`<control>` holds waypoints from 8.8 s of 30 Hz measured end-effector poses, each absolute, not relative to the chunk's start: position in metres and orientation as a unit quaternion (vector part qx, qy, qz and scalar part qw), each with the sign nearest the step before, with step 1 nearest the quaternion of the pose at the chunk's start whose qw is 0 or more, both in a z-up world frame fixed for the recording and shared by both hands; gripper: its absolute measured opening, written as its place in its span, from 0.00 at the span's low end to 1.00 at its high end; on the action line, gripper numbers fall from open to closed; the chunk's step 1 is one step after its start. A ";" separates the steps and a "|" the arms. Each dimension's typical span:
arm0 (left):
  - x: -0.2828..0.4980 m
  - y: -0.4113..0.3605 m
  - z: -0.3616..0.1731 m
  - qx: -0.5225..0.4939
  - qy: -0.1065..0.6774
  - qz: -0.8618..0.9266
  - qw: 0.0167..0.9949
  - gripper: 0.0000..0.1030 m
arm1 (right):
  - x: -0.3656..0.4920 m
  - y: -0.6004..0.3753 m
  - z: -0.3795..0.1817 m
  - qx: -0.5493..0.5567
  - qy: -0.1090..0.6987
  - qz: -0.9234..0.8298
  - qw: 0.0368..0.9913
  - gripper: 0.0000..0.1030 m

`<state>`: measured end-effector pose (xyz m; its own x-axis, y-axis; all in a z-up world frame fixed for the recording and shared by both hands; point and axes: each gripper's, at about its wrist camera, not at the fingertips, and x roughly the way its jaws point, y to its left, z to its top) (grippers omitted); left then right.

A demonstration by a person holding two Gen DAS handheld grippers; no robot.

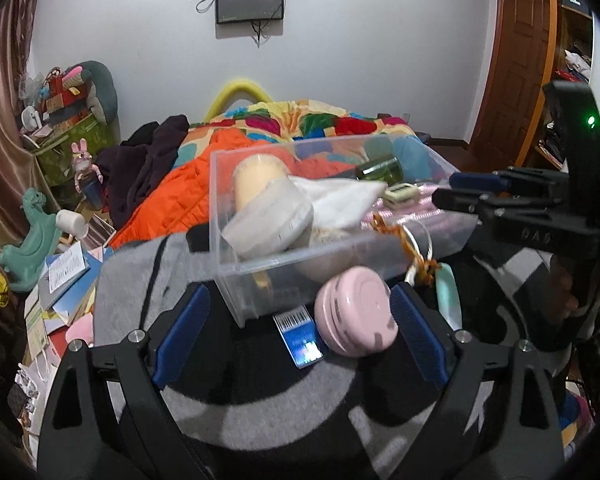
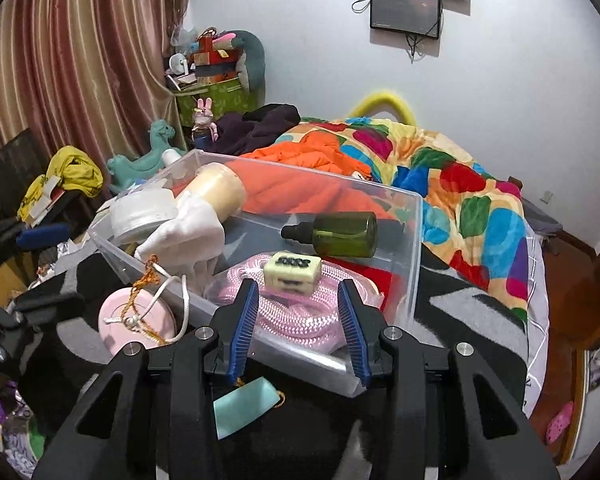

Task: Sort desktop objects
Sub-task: 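Grasp pink round tub with left tool while right tool grasps blue tube again, then carry pink tub over clear box with left tool while right tool carries blue tube there, then open both tools to release pink tub and blue tube into box, then grasp blue Max card with left tool while right tool grasps orange beaded cord, then lower blue card into clear box with left tool while right tool drops orange cord in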

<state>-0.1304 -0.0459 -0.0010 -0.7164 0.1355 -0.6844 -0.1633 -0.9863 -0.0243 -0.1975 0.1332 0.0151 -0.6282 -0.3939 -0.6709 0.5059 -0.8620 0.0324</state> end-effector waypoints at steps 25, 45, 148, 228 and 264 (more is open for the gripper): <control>-0.145 -0.005 -0.040 -0.410 0.044 0.905 0.103 0.90 | -0.154 0.140 -0.035 0.400 0.030 -0.878 0.260 0.53; -0.152 -0.003 -0.058 -0.398 0.035 0.914 0.078 0.77 | -0.149 0.129 -0.050 0.395 0.041 -0.872 0.285 0.22; -0.199 0.016 0.013 -0.323 -0.007 0.940 0.110 0.63 | -0.172 0.176 0.021 0.312 -0.022 -0.924 0.218 0.13; -0.114 -0.043 -0.010 -0.363 -0.002 0.928 0.087 0.26 | -0.139 0.154 0.008 0.336 -0.014 -0.906 0.256 0.17; -0.196 -0.035 -0.003 -0.359 -0.041 0.929 0.084 0.26 | -0.197 0.141 0.008 0.338 0.014 -0.913 0.227 0.17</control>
